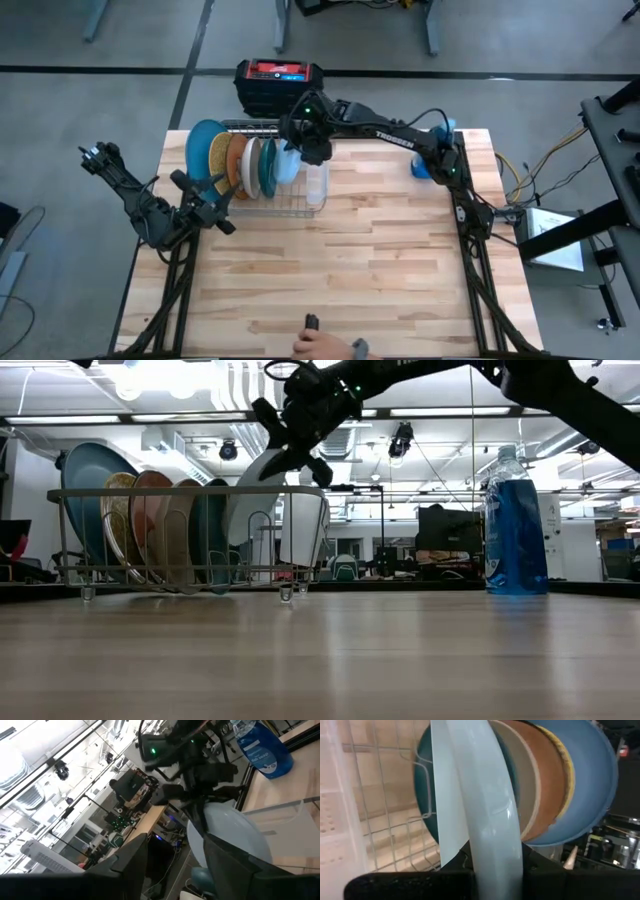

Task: Sort dishes
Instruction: Put the white plate in the dish rack

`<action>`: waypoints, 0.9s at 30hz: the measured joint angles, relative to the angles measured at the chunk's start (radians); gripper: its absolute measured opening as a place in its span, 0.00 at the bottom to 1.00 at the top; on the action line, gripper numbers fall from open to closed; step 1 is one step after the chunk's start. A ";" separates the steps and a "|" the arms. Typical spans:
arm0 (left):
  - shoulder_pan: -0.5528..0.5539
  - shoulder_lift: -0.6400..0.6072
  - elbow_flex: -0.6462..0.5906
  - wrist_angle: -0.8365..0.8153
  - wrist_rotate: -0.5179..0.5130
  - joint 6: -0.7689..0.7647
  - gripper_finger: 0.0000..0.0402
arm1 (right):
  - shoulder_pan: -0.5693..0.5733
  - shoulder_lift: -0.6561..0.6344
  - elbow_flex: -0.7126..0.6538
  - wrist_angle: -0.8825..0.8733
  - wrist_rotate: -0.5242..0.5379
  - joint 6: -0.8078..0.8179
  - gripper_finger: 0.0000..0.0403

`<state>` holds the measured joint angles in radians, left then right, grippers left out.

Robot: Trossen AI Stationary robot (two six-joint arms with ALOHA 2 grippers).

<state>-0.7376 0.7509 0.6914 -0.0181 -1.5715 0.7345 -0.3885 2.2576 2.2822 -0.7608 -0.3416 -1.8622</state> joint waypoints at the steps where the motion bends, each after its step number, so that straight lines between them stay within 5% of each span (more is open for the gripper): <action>1: 0.000 0.000 0.000 0.000 0.000 0.000 0.45 | 0.001 0.005 -0.001 0.000 0.000 0.000 0.08; 27: 0.000 0.002 0.000 -0.007 0.000 -0.017 0.45 | 0.023 0.071 -0.009 0.033 0.001 0.010 0.13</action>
<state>-0.7376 0.7528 0.6914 -0.0250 -1.5711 0.7173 -0.3656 2.3281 2.2730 -0.7279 -0.3407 -1.8523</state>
